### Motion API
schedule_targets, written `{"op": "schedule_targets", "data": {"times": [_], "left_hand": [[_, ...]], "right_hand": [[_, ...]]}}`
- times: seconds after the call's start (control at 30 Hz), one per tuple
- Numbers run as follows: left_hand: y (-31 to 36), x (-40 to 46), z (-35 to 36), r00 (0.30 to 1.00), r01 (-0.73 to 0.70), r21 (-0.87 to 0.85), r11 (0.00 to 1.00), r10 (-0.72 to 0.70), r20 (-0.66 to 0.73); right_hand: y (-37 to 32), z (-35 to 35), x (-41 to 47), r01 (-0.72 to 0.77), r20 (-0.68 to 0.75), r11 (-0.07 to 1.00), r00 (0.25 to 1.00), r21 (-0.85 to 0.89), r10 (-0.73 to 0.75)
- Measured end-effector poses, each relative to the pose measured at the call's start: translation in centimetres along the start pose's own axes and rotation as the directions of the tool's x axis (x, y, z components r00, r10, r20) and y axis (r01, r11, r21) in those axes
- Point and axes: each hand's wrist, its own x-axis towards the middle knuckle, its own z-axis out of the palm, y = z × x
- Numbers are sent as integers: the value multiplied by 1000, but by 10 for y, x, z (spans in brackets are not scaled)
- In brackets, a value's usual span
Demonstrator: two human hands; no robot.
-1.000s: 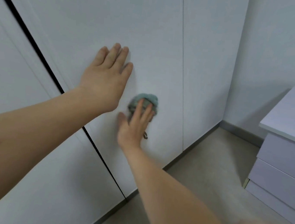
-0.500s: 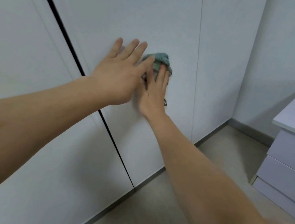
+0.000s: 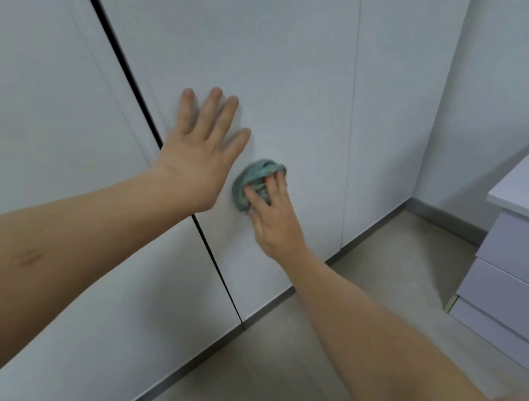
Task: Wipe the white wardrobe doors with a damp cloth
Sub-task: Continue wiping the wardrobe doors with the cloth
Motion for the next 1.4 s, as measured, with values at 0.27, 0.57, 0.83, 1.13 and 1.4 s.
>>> {"op": "schedule_targets", "data": {"times": [0.27, 0.57, 0.83, 1.13, 1.4], "left_hand": [[13, 4, 17, 998, -3, 60, 998, -1, 58], [11, 12, 20, 995, -20, -35, 999, 24, 102], [14, 14, 22, 993, -15, -74, 997, 24, 113], [15, 12, 19, 992, -32, -80, 996, 41, 117], [10, 7, 17, 995, -31, -129, 991, 42, 89]], "right_hand": [[77, -50, 51, -667, -37, 661, 694, 345, 719], [48, 62, -38, -852, 289, -131, 25, 507, 957], [-60, 27, 12, -746, 111, 466, 577, 476, 809], [16, -2, 28, -737, 74, 571, 633, 362, 770], [-93, 16, 13, -653, 160, 642, 740, 400, 653]]}}
